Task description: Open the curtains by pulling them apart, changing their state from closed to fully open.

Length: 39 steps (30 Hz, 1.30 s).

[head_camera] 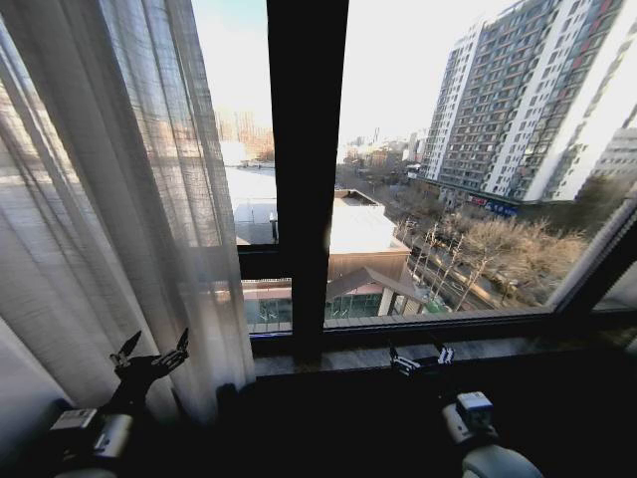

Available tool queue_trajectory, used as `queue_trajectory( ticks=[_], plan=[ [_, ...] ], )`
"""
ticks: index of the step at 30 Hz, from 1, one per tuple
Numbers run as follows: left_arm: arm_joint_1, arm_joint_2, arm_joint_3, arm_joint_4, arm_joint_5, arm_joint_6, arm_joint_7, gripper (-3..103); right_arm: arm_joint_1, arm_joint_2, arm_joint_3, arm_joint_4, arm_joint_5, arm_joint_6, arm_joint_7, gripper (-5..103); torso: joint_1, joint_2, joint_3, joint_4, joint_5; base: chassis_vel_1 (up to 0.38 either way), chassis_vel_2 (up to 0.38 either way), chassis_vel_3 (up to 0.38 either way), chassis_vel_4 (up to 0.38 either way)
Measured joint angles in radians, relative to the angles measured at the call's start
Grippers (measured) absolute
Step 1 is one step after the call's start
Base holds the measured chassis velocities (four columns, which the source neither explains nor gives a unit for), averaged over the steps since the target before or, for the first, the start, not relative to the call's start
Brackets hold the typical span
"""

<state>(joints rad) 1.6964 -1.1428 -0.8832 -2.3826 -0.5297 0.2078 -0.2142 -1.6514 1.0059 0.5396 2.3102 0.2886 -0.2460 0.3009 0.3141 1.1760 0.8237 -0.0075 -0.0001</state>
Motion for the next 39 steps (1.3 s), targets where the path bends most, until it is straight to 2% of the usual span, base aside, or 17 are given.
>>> queue_trajectory(
  ticks=[3,5,8,14,19,22,25,28,30,31,34,37,39],
  plan=[
    [-0.078,0.059,0.013,0.069,-0.024,0.005,-0.008,100,0.016,0.020,-0.013,-0.033,-0.023,0.008,0.001,100,0.000,0.000,0.000,-0.0002,0.0007,0.000,0.000,0.000,0.000],
    [-0.094,0.075,0.016,0.085,-0.031,0.005,-0.008,100,0.018,0.024,-0.016,-0.038,-0.027,0.009,0.001,100,0.000,0.000,0.000,-0.0004,0.0007,0.000,0.000,0.000,0.000],
    [-0.140,0.129,0.032,0.138,-0.052,0.006,0.016,100,0.028,0.038,-0.031,-0.058,-0.042,0.012,0.001,100,0.000,0.000,0.000,-0.0003,0.0002,0.000,0.000,0.000,0.000],
    [-0.171,0.162,0.058,0.185,-0.069,0.008,0.029,100,0.067,0.037,-0.057,-0.087,-0.047,0.012,0.000,100,0.000,0.000,0.000,0.0002,0.0002,0.000,0.000,0.000,0.000],
    [-0.202,0.186,0.085,0.226,-0.089,0.008,0.052,100,0.107,0.013,-0.070,-0.118,-0.046,0.014,-0.001,100,0.000,0.000,0.000,-0.0004,0.0005,0.000,0.000,0.000,0.000],
    [-0.219,0.193,0.100,0.239,-0.093,0.018,0.056,100,0.125,0.008,-0.076,-0.131,-0.045,0.015,-0.001,100,0.000,0.000,0.000,0.0007,0.0005,0.000,0.000,0.000,0.000],
    [-0.270,0.202,0.151,0.264,-0.099,0.038,0.051,100,0.128,0.016,-0.072,-0.137,-0.044,0.018,-0.001,100,0.000,0.000,0.000,-0.0004,0.0003,0.000,0.000,0.000,0.000],
    [-0.306,0.208,0.190,0.286,-0.098,0.044,0.049,103,0.128,0.021,-0.066,-0.139,-0.043,0.020,0.000,100,0.000,0.000,0.000,-0.0005,0.0003,0.000,0.000,0.000,0.000],
    [-0.344,0.215,0.226,0.309,-0.095,0.045,0.048,94,0.131,0.025,-0.059,-0.142,-0.043,0.021,0.000,100,0.000,0.000,0.000,-0.0003,0.0004,0.000,0.000,0.000,0.000],
    [-0.344,0.215,0.226,0.309,-0.095,0.045,0.048,94,0.131,0.025,-0.059,-0.142,-0.043,0.021,0.000,100,0.000,0.000,0.000,-0.0003,0.0004,0.000,0.000,0.000,0.000],
    [-0.371,0.221,0.243,0.325,-0.093,0.045,0.044,78,0.136,0.027,-0.053,-0.146,-0.042,0.022,0.001,100,0.000,0.000,0.000,-0.0003,0.0004,0.000,0.000,0.000,0.000],
    [-0.379,0.226,0.246,0.333,-0.093,0.046,0.040,73,0.137,0.029,-0.049,-0.147,-0.042,0.022,0.001,100,0.000,0.000,0.000,-0.0002,0.0004,0.000,0.000,0.000,0.000],
    [-0.382,0.228,0.246,0.337,-0.093,0.046,0.039,62,0.137,0.031,-0.048,-0.147,-0.042,0.022,0.001,100,0.000,0.000,0.000,-0.0001,0.0003,0.000,0.000,0.000,0.000]
  ],
)
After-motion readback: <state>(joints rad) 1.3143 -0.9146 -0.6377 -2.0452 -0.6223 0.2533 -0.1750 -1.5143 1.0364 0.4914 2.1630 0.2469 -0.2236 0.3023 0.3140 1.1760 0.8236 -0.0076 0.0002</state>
